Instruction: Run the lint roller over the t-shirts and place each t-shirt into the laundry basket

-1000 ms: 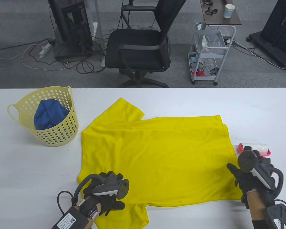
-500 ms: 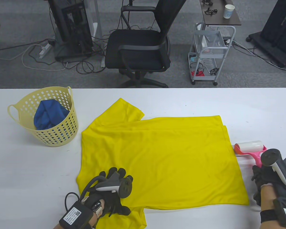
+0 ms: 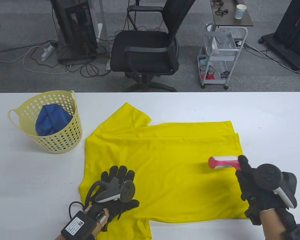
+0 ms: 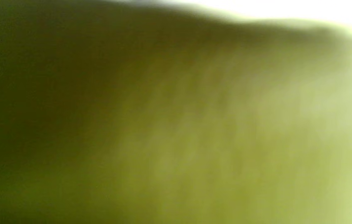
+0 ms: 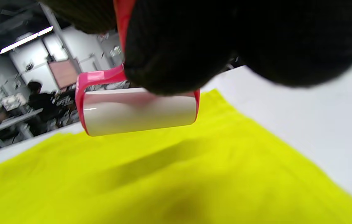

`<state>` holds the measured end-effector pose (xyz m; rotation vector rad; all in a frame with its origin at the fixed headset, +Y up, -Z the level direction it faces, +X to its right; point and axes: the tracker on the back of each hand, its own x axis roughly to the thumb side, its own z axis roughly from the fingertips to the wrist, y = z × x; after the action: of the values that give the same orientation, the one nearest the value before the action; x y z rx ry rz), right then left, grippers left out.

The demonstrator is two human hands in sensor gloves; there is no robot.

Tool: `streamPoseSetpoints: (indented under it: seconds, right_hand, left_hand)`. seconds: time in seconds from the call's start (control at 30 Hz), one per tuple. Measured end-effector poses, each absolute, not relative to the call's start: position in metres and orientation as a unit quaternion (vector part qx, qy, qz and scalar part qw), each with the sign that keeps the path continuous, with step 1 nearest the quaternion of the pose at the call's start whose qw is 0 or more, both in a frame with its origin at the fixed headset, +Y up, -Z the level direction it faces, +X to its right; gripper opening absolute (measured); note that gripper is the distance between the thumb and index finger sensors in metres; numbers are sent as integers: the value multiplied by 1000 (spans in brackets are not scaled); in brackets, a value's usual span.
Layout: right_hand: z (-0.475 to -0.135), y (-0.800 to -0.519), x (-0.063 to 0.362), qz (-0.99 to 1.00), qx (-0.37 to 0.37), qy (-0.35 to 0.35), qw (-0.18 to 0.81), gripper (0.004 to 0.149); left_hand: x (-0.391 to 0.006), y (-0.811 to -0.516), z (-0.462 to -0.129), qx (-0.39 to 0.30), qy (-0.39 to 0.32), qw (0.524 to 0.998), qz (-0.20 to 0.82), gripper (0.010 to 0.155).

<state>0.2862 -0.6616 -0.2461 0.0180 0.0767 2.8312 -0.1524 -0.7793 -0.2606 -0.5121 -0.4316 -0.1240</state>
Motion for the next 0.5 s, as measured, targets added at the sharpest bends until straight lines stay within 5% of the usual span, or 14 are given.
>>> streamPoseSetpoints:
  seconds: [0.23, 0.5]
  right_hand:
    - [-265, -686, 254, 997, 13, 38, 69, 58]
    - [-348, -693, 214, 999, -18, 39, 18, 60]
  left_hand:
    - [-156, -797, -262, -346, -204, 914, -57, 107]
    - [-156, -797, -261, -362, -202, 908, -57, 108]
